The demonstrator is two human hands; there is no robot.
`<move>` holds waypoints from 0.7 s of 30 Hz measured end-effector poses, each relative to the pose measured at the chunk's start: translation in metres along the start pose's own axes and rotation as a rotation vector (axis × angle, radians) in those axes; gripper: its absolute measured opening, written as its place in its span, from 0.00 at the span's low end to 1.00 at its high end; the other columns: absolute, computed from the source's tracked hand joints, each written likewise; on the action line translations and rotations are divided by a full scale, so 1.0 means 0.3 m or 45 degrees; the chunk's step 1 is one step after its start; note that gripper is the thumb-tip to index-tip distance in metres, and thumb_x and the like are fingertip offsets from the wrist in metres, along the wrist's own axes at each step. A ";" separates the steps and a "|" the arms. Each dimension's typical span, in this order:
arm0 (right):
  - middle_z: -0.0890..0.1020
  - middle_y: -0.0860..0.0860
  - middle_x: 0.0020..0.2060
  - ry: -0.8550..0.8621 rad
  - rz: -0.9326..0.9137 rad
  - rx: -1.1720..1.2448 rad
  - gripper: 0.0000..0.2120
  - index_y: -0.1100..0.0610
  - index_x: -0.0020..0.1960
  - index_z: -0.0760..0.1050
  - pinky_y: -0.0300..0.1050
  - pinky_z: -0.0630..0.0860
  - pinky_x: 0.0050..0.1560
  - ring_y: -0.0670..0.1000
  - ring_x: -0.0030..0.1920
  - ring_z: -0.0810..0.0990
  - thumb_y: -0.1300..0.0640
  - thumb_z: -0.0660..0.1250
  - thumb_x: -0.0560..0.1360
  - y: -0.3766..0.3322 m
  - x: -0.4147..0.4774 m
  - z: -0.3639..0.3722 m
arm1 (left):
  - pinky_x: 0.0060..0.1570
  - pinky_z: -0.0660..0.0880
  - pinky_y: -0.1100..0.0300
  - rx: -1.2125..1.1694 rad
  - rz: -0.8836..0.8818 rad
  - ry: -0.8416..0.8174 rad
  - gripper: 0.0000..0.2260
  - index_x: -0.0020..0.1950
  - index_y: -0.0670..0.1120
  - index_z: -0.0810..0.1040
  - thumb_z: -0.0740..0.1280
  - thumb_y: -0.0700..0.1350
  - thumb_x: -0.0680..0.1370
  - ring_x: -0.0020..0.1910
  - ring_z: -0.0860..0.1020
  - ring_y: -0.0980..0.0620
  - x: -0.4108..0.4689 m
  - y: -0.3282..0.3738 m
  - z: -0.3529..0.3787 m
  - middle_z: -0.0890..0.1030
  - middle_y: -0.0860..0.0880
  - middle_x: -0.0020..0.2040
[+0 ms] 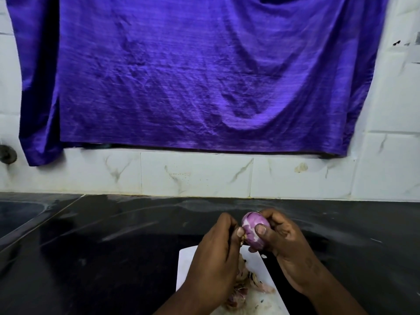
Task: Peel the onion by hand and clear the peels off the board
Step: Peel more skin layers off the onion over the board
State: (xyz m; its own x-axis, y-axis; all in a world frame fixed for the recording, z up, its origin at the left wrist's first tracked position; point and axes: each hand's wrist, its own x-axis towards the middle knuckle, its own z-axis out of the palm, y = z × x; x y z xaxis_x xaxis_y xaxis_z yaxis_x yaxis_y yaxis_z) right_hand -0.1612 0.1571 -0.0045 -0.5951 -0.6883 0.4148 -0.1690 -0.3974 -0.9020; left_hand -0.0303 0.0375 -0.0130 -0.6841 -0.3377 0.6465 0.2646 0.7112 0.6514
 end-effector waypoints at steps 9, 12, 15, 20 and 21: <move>0.84 0.63 0.44 -0.021 0.037 0.119 0.29 0.58 0.50 0.83 0.47 0.80 0.33 0.58 0.39 0.84 0.40 0.84 0.60 -0.014 -0.003 0.004 | 0.37 0.65 0.66 0.098 0.142 0.011 0.11 0.46 0.54 0.64 0.55 0.53 0.87 0.39 0.70 0.56 0.001 0.013 -0.008 0.70 0.57 0.40; 0.85 0.61 0.41 -0.060 0.017 0.181 0.28 0.59 0.50 0.84 0.46 0.79 0.30 0.55 0.35 0.84 0.41 0.84 0.60 -0.015 -0.003 -0.001 | 0.38 0.65 0.69 0.182 0.198 -0.018 0.10 0.46 0.57 0.62 0.53 0.54 0.87 0.40 0.71 0.56 -0.004 0.017 -0.009 0.70 0.56 0.41; 0.84 0.61 0.38 -0.085 0.015 0.265 0.28 0.60 0.48 0.85 0.43 0.76 0.26 0.53 0.31 0.82 0.41 0.84 0.58 -0.018 -0.008 -0.001 | 0.38 0.65 0.69 0.229 0.195 -0.015 0.09 0.45 0.59 0.61 0.54 0.55 0.86 0.39 0.70 0.58 0.003 0.021 -0.015 0.70 0.57 0.41; 0.82 0.65 0.35 0.071 0.117 0.498 0.37 0.63 0.43 0.87 0.40 0.72 0.19 0.52 0.24 0.77 0.38 0.87 0.45 -0.047 -0.012 -0.035 | 0.33 0.63 0.62 0.195 -0.042 0.272 0.11 0.43 0.55 0.66 0.59 0.48 0.85 0.33 0.69 0.58 0.055 -0.038 -0.090 0.71 0.55 0.35; 0.82 0.65 0.35 0.084 0.126 0.513 0.38 0.64 0.43 0.86 0.40 0.73 0.19 0.52 0.24 0.77 0.38 0.87 0.44 -0.053 -0.011 -0.035 | 0.32 0.63 0.62 0.189 -0.026 0.272 0.12 0.42 0.54 0.67 0.61 0.48 0.85 0.32 0.69 0.58 0.055 -0.037 -0.095 0.71 0.55 0.33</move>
State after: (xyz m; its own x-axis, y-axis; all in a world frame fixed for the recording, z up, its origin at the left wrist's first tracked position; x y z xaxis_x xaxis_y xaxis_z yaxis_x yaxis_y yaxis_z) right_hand -0.1648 0.1723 0.0072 -0.6443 -0.7001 0.3078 0.2048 -0.5457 -0.8125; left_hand -0.0251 0.0066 0.0017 -0.5251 -0.4645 0.7131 0.1384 0.7802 0.6101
